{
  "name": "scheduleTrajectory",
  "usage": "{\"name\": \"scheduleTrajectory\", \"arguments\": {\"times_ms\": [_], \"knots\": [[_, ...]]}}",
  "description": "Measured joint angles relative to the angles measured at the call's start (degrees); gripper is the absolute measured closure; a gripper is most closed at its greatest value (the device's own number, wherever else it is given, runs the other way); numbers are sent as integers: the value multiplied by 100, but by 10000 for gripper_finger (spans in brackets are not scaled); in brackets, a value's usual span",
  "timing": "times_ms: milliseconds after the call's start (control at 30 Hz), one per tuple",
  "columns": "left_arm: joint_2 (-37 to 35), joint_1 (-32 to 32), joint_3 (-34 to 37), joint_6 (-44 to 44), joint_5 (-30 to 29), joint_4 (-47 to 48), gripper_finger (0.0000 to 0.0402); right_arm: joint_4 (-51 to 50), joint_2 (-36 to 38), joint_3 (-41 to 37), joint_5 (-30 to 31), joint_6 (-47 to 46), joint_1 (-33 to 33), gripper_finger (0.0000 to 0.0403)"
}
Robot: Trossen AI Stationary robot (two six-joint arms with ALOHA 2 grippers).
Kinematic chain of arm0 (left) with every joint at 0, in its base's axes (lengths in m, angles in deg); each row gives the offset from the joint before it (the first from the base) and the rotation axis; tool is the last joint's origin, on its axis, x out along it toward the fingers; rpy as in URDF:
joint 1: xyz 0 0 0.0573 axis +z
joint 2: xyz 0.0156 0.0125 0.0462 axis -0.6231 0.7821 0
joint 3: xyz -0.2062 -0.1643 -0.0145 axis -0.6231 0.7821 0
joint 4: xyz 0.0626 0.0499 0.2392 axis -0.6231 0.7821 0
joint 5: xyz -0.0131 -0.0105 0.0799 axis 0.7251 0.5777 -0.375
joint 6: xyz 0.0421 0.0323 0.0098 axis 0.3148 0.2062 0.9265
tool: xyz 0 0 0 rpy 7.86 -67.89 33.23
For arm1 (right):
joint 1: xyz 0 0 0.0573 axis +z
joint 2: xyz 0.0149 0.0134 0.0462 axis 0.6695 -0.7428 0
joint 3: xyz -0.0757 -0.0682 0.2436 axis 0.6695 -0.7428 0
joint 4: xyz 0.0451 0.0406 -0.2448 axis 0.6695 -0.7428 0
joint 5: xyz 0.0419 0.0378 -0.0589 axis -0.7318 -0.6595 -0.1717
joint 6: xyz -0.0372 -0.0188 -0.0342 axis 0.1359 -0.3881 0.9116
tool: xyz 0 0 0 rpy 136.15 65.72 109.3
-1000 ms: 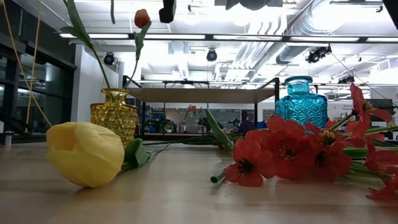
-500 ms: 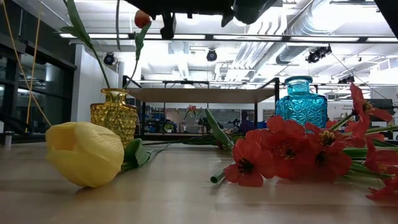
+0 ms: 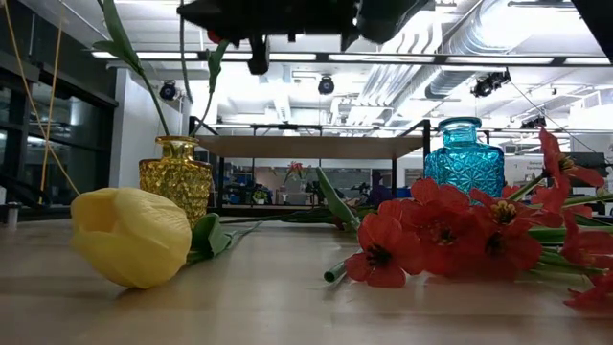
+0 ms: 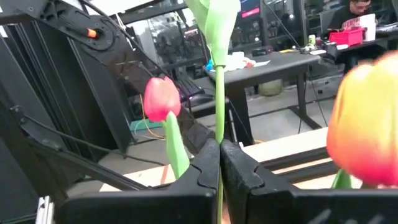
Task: Pick and place flowers into a vace then onto a shelf
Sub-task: Put the pink tulip into the yellow vase
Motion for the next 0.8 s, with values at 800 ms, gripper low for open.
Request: {"name": "scheduleTrajectory", "arguments": {"times_ms": [800], "knots": [[-2, 0, 0, -28, -2, -2, 85, 438, -676, 0, 24, -103, 3, 403]]}}
